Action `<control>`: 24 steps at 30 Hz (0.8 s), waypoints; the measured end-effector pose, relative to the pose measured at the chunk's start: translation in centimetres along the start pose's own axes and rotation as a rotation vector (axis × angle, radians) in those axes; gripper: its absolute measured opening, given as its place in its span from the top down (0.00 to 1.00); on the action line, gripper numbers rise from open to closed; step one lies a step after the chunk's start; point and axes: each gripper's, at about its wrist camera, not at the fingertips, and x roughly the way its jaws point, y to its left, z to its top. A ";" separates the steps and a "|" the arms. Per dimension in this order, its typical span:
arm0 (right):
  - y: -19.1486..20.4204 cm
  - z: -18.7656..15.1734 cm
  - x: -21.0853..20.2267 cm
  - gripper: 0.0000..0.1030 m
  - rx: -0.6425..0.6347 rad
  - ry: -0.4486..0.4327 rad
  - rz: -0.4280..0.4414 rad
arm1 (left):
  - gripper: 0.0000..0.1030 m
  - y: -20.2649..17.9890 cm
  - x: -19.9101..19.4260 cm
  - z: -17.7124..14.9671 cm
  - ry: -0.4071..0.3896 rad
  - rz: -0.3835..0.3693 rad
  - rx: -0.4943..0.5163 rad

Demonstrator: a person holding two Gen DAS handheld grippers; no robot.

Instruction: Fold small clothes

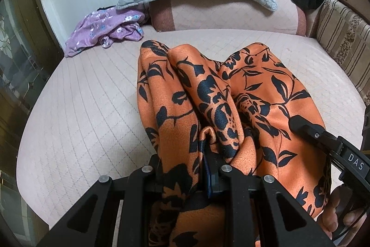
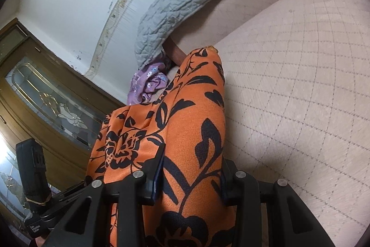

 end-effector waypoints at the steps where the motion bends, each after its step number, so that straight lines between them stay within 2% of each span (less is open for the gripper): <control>1: -0.1 -0.1 0.3 0.61 0.002 0.005 -0.004 | 0.76 0.0 0.2 0.0 0.004 0.000 -0.001; 16: -1.7 -0.8 3.1 0.61 0.039 0.074 -0.076 | 0.76 0.1 2.6 -0.6 0.086 -0.008 -0.018; 24: -2.2 -0.8 3.5 0.61 0.048 0.085 -0.095 | 0.76 0.2 3.3 -1.1 0.091 -0.008 -0.020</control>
